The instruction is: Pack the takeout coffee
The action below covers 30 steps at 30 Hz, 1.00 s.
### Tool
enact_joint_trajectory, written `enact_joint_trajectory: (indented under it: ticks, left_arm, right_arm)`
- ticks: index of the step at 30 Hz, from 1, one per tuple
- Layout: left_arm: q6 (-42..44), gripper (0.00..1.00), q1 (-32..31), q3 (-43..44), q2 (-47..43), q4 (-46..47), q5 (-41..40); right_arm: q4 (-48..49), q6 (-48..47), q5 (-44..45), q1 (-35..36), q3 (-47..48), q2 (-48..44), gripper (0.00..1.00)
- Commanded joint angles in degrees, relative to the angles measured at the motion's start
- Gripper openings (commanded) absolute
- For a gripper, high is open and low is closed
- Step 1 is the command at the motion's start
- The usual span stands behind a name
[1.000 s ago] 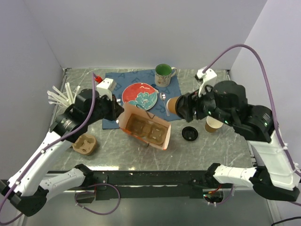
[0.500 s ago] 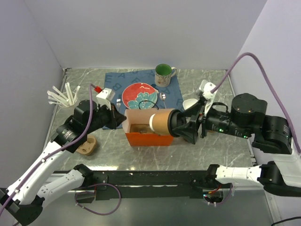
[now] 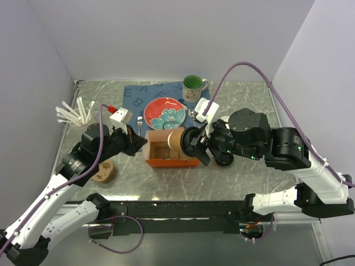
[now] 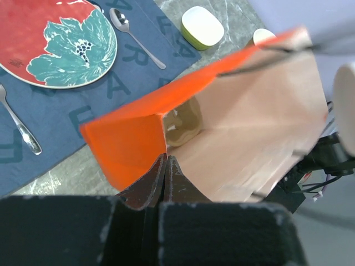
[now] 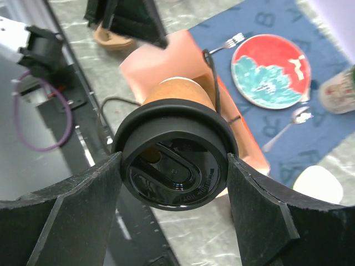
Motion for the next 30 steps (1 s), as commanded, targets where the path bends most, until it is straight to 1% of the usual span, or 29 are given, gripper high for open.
enact_joint_trajectory:
  ticks: [1,4,6,9,13,17,21,25,30]
  left_arm:
    - [1.7,0.01,0.0,-0.9,-1.2,4.2,0.0]
    - [0.6,0.01,0.0,-2.8,-2.7,6.7,0.2]
    - [1.0,0.01,0.0,-5.1,-4.4,9.2,1.2]
    - [3.9,0.01,0.0,-7.5,-6.2,10.7,2.3]
    - [8.6,0.01,0.0,-9.2,-7.4,13.6,2.8]
    - [11.4,0.01,0.0,-8.4,-5.3,15.9,3.5]
    - [11.0,0.01,0.0,-7.2,-3.9,19.4,3.6]
    - [8.7,0.01,0.0,-9.2,-5.0,22.6,4.8]
    - [8.4,0.01,0.0,-12.7,-7.4,25.0,5.3]
  right_arm:
    - [0.8,-3.3,2.6,0.5,4.0,-0.4,0.51]
    - [0.0,-3.9,1.9,1.4,0.0,-0.2,0.51]
    - [0.4,-5.0,4.1,1.9,-3.0,-0.4,0.51]
    - [1.0,-7.3,7.7,1.9,-3.9,-0.1,0.51]
    - [1.3,-11.4,9.1,1.9,-5.5,0.5,0.51]
    - [0.7,-14.1,10.1,1.9,-5.7,2.5,0.52]
    - [-0.5,-12.9,8.8,2.1,-7.1,3.4,0.51]
    - [0.8,-11.5,8.8,3.6,-11.3,2.1,0.50]
    - [1.5,-10.0,8.7,6.2,-17.1,1.1,0.50]
